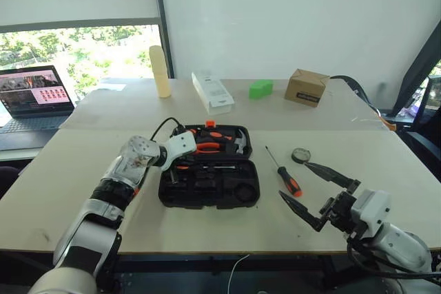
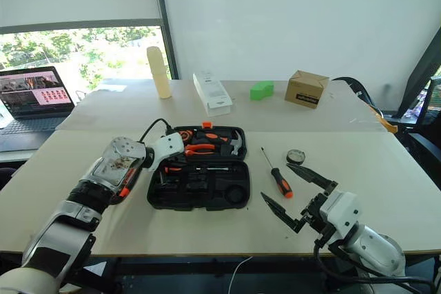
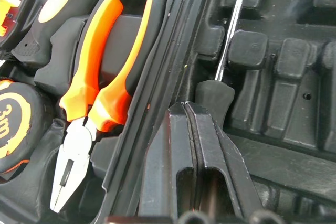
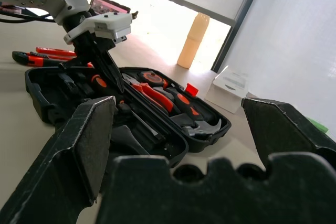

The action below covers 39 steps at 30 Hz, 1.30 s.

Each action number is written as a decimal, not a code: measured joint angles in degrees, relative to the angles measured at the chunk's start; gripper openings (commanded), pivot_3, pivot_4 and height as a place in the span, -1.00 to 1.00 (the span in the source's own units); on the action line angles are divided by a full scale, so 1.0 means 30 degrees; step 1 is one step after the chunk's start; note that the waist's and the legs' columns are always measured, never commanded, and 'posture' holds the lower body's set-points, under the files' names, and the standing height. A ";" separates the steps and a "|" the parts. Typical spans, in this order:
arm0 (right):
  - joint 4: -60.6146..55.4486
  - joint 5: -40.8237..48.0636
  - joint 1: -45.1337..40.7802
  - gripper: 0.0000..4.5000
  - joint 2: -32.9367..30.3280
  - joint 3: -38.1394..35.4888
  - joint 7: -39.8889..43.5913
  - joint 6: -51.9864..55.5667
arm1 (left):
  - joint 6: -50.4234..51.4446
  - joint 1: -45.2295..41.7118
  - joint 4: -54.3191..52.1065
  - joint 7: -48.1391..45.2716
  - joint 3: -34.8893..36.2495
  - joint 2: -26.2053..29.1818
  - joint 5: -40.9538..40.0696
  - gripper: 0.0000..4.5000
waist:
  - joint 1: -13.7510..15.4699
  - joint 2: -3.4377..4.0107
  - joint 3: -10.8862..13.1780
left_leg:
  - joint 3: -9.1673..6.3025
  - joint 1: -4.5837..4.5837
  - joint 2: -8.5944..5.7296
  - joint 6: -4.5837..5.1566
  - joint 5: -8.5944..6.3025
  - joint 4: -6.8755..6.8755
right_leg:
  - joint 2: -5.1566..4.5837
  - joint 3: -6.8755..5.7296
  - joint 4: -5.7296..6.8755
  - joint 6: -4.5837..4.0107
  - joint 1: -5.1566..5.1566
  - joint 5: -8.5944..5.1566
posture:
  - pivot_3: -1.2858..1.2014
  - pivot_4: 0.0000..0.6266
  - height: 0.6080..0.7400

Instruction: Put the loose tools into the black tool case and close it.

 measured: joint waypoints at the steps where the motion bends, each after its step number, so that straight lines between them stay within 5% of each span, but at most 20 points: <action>1: 0.0003 -0.0001 0.0072 1.00 0.0000 -0.0077 0.0000 -0.0028 | -0.0099 0.0139 -0.0091 -0.0027 0.0090 -0.0001 -0.0059 -0.97 | 0.0013 0.0009 -0.0006 | 0.0006 0.0003 0.0000 0.0002 -0.0001 0.0000 | -0.0001 0.0005 0.0001 0.0000 0.0000 0.0000 | 0.03 -0.52 1.00; 5: 0.0014 0.0005 0.0661 1.00 0.0019 -0.0571 -0.0172 -0.0090 | -0.0848 0.0795 -0.0193 -0.0038 0.1091 0.0015 -0.1000 -0.97 | 0.0023 0.0010 -0.0006 | 0.0010 -0.0018 0.0002 0.0002 -0.0002 -0.0004 | 0.0000 0.0021 0.0003 0.0000 -0.0032 0.0000 | 0.03 -0.52 1.00; 8: -0.0022 0.0678 0.2159 1.00 -0.0107 -0.1972 -0.0109 -0.0061 | -0.2000 0.1550 -0.0170 -0.0802 0.3028 0.0095 -0.3367 -0.65 | 0.0030 -0.0001 0.0002 | 0.0003 -0.0112 0.0013 -0.0002 0.0001 -0.0005 | 0.0005 0.0019 0.0014 -0.0004 -0.0122 0.0002 | 0.03 -0.52 1.00; 18: 0.1165 0.0837 0.7104 1.00 -0.0623 -0.5075 0.1269 -0.0200 | -0.3533 0.6184 -0.1559 -0.8305 0.8036 0.5520 -0.9307 0.94 | -0.0290 0.0024 0.0006 | 0.0071 0.0091 0.0013 0.0045 -0.0031 -0.0177 | 0.0015 0.0169 -0.0092 -0.0002 -0.0030 0.0001 | 0.03 -0.52 1.00; 23: 0.0307 0.0239 0.5431 1.00 -0.2032 -0.4433 -0.1110 0.4806 | -0.2955 0.9513 -0.2876 -0.9618 0.9564 0.7065 -1.0541 0.98 | -0.0205 0.0029 0.0012 | 0.0077 0.0112 0.0026 0.0041 -0.0028 -0.0179 | 0.0022 0.0190 -0.0079 -0.0003 -0.0036 0.0015 | 0.03 -0.52 1.00; 30: -0.0989 0.1456 -0.2366 1.00 -0.6005 -0.0732 -0.3418 1.5855 | -0.1994 1.1177 -0.5171 -0.9420 1.0104 0.7030 -1.1753 0.98 | -0.0044 0.0040 0.0022 | 0.0052 0.0065 0.0027 0.0035 -0.0025 -0.0242 | 0.0016 0.0161 -0.0129 -0.0016 -0.0078 0.0031 | 0.03 -0.52 1.00; 32: 0.0472 0.1495 -0.6331 1.00 -0.5922 0.1428 -0.3838 1.9549 | -0.1949 1.1754 -0.5737 -0.9056 1.0120 0.6658 -1.1849 0.98 | -0.0182 0.0042 0.0035 | 0.0081 0.0023 0.0019 0.0036 -0.0024 -0.0245 | -0.0003 0.0192 -0.0181 -0.0008 -0.0100 0.0040 | 0.03 -0.52 1.00; 36: 0.2563 0.1134 -0.9855 1.00 -0.5578 0.3849 -0.4064 2.2364 | -0.1935 1.2205 -0.6496 -0.8520 1.0008 0.6370 -1.1863 0.98 | -0.0174 0.0044 0.0036 | 0.0063 -0.0014 0.0034 0.0039 -0.0026 -0.0284 | 0.0011 0.0161 -0.0244 -0.0012 -0.0128 0.0053 | 0.03 -0.52 1.00; 39: 0.5323 0.0232 -1.2069 0.71 -0.4436 0.5281 -0.4400 2.2698 | -0.1789 1.2668 -0.6970 -0.8024 1.0084 0.6200 -1.1871 1.00 | -0.0208 0.0046 0.0037 | 0.0076 -0.0088 0.0017 0.0043 -0.0029 -0.0280 | -0.0004 0.0181 -0.0263 0.0004 -0.0191 0.0063 | 0.03 -0.52 1.00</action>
